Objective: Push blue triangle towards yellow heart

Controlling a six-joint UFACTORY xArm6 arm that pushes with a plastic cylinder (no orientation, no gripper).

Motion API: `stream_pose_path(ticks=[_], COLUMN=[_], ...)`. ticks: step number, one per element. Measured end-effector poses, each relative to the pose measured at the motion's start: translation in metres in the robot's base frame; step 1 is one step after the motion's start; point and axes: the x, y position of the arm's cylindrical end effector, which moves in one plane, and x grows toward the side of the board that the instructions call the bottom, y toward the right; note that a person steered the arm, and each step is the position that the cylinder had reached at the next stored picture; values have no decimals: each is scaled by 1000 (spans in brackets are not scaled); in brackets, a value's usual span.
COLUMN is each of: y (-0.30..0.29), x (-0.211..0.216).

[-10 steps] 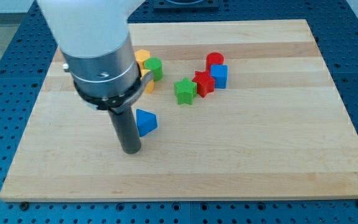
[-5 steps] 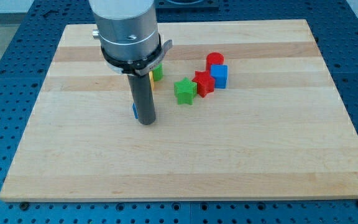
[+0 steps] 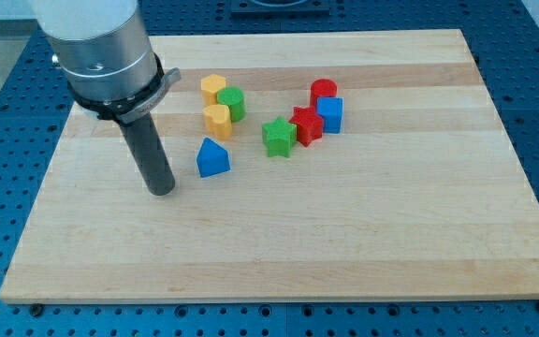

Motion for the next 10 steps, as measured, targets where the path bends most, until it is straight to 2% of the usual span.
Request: stream_pose_path(ticks=[2, 5, 6, 7, 8, 9, 10], y=[55, 84, 76, 65, 65, 47, 2], x=[-7, -19, -33, -28, 8, 16, 7])
